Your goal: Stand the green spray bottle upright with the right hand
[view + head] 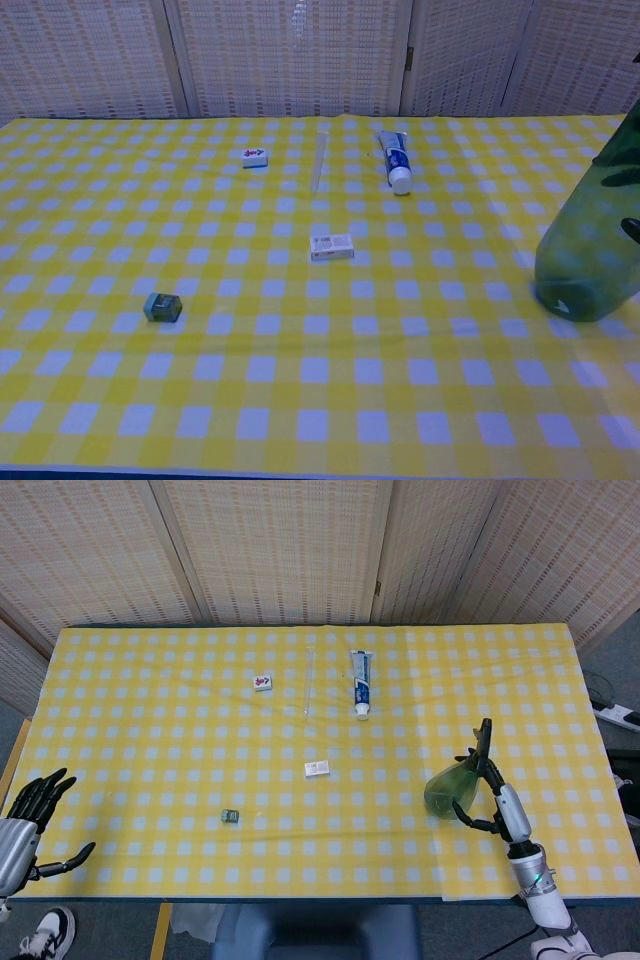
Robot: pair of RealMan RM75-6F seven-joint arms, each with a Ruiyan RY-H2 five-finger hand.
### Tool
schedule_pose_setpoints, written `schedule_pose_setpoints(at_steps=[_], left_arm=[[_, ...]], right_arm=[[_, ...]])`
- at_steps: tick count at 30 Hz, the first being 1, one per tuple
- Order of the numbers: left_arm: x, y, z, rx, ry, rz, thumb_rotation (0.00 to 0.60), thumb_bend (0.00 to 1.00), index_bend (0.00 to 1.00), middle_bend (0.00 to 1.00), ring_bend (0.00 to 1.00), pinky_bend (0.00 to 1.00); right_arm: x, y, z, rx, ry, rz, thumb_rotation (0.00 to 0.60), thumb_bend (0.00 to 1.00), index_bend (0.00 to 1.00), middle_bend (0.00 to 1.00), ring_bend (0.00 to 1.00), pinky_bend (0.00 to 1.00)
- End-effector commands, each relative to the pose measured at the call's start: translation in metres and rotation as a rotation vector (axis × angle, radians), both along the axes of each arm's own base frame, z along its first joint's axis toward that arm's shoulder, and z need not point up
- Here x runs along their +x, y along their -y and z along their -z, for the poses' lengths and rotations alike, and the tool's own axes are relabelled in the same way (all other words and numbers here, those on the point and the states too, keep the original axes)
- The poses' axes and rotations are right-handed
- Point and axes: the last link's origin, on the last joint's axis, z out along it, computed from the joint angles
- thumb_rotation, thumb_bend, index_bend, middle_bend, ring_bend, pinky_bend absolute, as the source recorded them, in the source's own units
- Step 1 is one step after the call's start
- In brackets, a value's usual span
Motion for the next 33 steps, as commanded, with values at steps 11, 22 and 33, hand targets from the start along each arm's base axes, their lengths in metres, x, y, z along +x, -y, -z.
schedule_pose_setpoints(at_steps=[11, 22, 33], left_arm=[[0.004, 0.004, 0.0, 0.006, 0.009, 0.029, 0.277, 0.29, 0.05, 0.0, 0.03, 0.0], [0.003, 0.006, 0.001, 0.021, -0.05, 0.034, 0.277, 0.29, 0.05, 0.0, 0.03, 0.0], [0.005, 0.007, 0.018, 0.132, -0.244, 0.007, 0.278, 0.31, 0.05, 0.0, 0.03, 0.0]], right_arm=[[-0.005, -0.026, -0.036, -0.064, -0.03, 0.002, 0.6, 0.31, 0.0, 0.15, 0.17, 0.0], [-0.025, -0.049, -0.09, -0.198, -0.449, 0.042, 0.6, 0.31, 0.0, 0.08, 0.07, 0.0], [0.027, -0.118, -0.131, -0.263, -1.091, 0.318, 0.6, 0.31, 0.0, 0.02, 0.01, 0.0]])
